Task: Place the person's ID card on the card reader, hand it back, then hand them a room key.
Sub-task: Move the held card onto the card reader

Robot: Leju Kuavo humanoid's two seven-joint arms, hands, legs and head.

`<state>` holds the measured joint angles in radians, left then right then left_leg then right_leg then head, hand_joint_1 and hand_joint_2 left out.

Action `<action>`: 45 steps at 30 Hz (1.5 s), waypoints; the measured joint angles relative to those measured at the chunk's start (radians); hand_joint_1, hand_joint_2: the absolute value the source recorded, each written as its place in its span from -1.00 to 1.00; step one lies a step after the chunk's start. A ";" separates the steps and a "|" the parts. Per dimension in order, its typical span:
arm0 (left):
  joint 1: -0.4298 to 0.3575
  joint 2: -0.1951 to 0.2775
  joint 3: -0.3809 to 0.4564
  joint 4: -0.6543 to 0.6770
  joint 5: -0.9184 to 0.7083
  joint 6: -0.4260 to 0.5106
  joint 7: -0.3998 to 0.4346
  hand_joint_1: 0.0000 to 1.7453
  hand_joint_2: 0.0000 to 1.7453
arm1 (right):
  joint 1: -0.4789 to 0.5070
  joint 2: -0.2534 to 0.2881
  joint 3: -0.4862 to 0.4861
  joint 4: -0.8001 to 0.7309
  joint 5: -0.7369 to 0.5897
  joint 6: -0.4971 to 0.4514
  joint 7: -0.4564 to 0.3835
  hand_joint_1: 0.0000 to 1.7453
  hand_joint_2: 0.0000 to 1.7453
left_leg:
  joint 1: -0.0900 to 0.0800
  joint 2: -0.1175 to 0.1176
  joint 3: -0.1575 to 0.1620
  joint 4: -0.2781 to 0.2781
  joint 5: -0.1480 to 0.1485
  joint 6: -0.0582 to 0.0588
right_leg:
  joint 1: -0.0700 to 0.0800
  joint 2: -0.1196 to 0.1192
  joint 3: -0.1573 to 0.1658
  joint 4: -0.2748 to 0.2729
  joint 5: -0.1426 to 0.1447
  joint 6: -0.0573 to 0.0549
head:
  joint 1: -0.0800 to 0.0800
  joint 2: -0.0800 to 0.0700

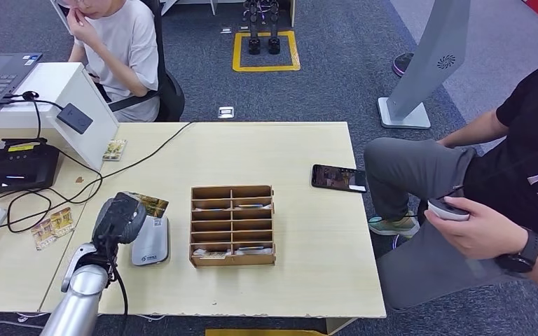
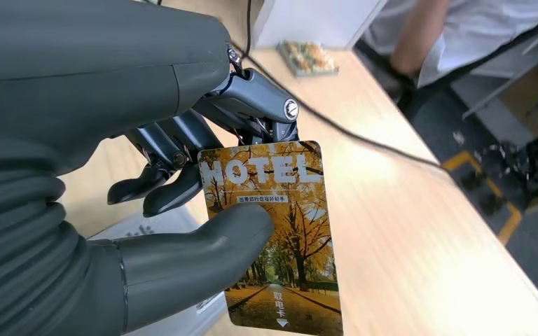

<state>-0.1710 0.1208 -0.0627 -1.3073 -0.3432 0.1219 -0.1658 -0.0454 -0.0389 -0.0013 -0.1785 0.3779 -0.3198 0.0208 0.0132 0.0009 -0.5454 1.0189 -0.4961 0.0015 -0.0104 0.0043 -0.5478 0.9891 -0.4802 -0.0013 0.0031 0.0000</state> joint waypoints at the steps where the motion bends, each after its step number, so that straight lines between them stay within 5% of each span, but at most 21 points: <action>1: -0.007 -0.006 -0.003 0.008 -0.027 0.025 -0.002 1.00 1.00 | 0.000 0.000 -0.001 0.000 0.001 0.000 0.000 -1.00 -1.00 | 0.000 0.000 0.000 0.000 0.000 0.000 | 0.000 0.000 0.000 0.000 0.000 0.000 | 0.000 0.000; 6: -0.036 -0.020 -0.010 0.053 -0.104 0.096 -0.003 1.00 1.00 | 0.000 0.002 -0.002 0.000 0.008 0.002 0.000 -1.00 -1.00 | 0.000 0.000 0.000 0.000 0.000 0.000 | 0.000 0.000 0.000 0.000 0.000 0.000 | 0.000 0.000; 19: -0.049 -0.025 -0.010 0.106 -0.091 0.083 -0.017 1.00 1.00 | 0.000 0.002 -0.003 0.000 0.011 0.004 0.000 -1.00 -1.00 | 0.000 0.000 0.000 0.000 0.000 0.000 | 0.000 0.000 0.000 0.000 0.000 0.000 | 0.000 0.000; 25: -0.018 0.017 0.019 0.071 0.242 -0.202 -0.022 1.00 1.00 | 0.003 0.002 -0.008 0.000 0.020 0.006 0.004 -1.00 -1.00 | 0.000 0.001 0.000 0.000 0.000 0.000 | 0.000 0.002 0.000 0.001 0.000 0.000 | 0.000 0.000; 28: 0.030 0.068 0.055 -0.005 0.494 -0.357 0.001 1.00 1.00 | 0.007 0.002 -0.011 0.000 0.029 0.007 -0.004 -1.00 -1.00 | 0.001 0.002 -0.001 0.000 0.000 0.000 | 0.001 0.002 -0.001 0.002 0.000 0.000 | 0.000 0.000; 31: 0.072 0.127 0.091 -0.086 0.630 -0.416 0.019 1.00 1.00 | 0.011 0.002 -0.016 0.000 0.034 0.012 -0.009 -1.00 -1.00 | 0.001 0.001 -0.001 0.000 0.000 0.000 | 0.001 0.002 -0.002 0.002 -0.001 -0.001 | 0.000 0.000; 38: 0.113 0.200 0.138 -0.175 0.673 -0.411 0.043 1.00 1.00 | 0.011 0.002 -0.025 0.000 0.041 0.019 -0.006 -1.00 -1.00 | 0.001 0.001 -0.002 0.000 0.001 -0.001 | 0.000 0.001 -0.002 0.003 -0.001 -0.001 | 0.000 0.000; 45: 0.113 0.196 0.133 -0.177 0.398 -0.278 -0.006 1.00 1.00 | 0.011 0.002 -0.031 0.000 0.047 0.017 -0.004 -1.00 -1.00 | 0.000 0.000 -0.002 0.000 0.001 -0.002 | 0.000 0.001 -0.002 0.003 0.000 -0.001 | 0.000 0.000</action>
<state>-0.0580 0.3170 0.0701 -1.4839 0.0550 -0.1564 -0.1716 -0.0348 -0.0366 -0.0322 -0.1785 0.4253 -0.3025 0.0163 0.0134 0.0013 -0.5471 1.0189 -0.4947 -0.0001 -0.0103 0.0049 -0.5500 0.9919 -0.4805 -0.0020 0.0031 0.0000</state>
